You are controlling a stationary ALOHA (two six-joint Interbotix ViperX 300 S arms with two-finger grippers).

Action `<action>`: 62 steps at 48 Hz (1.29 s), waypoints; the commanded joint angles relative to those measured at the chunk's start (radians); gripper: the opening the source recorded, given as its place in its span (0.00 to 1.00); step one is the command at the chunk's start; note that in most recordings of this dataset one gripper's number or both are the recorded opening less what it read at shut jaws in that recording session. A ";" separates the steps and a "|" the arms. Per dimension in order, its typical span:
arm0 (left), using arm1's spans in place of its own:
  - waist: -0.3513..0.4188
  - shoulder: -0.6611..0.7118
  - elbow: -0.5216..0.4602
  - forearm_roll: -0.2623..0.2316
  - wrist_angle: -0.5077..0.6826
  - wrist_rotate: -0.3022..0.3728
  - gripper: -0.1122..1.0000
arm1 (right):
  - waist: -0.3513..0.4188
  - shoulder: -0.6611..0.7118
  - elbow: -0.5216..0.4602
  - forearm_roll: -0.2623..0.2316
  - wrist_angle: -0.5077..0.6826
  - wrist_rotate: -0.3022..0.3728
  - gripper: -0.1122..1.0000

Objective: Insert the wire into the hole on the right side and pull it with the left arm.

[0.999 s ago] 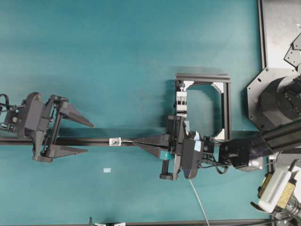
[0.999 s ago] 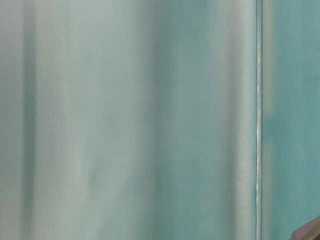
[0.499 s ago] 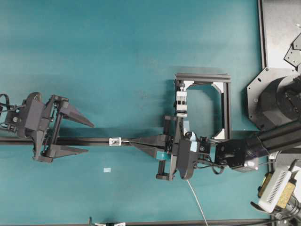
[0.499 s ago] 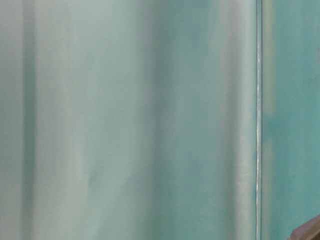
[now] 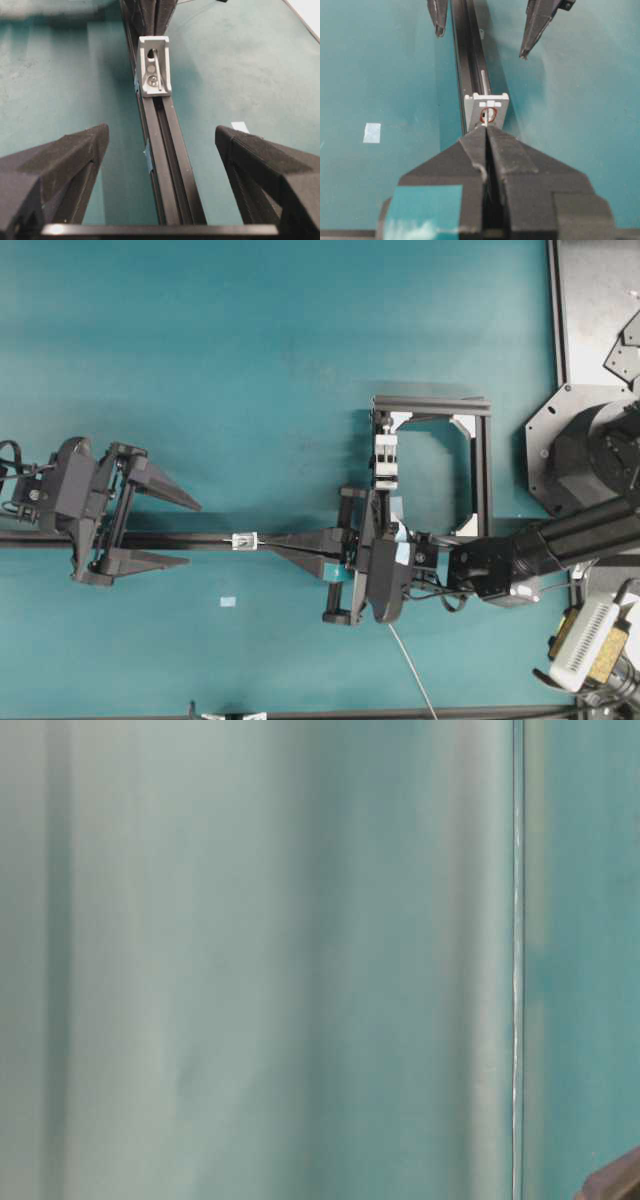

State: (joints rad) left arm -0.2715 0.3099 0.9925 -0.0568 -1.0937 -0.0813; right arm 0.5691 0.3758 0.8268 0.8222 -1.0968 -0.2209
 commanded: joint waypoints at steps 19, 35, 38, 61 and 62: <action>0.003 -0.014 -0.015 -0.002 0.011 0.002 0.74 | -0.011 -0.005 -0.032 -0.006 -0.005 -0.011 0.12; 0.002 -0.014 -0.015 -0.002 0.011 0.002 0.74 | -0.015 -0.006 -0.043 -0.006 0.008 -0.029 0.12; 0.002 -0.014 -0.015 -0.002 0.011 -0.002 0.74 | -0.017 -0.005 -0.043 -0.006 0.011 -0.031 0.12; 0.034 -0.014 -0.072 -0.002 0.086 -0.011 0.74 | -0.018 -0.005 -0.044 -0.006 0.015 -0.031 0.12; 0.034 -0.014 -0.078 -0.002 0.094 -0.011 0.74 | -0.017 -0.005 -0.044 -0.006 0.015 -0.031 0.12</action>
State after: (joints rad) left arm -0.2470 0.3099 0.9419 -0.0568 -1.0186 -0.0890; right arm 0.5538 0.3850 0.7946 0.8191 -1.0784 -0.2500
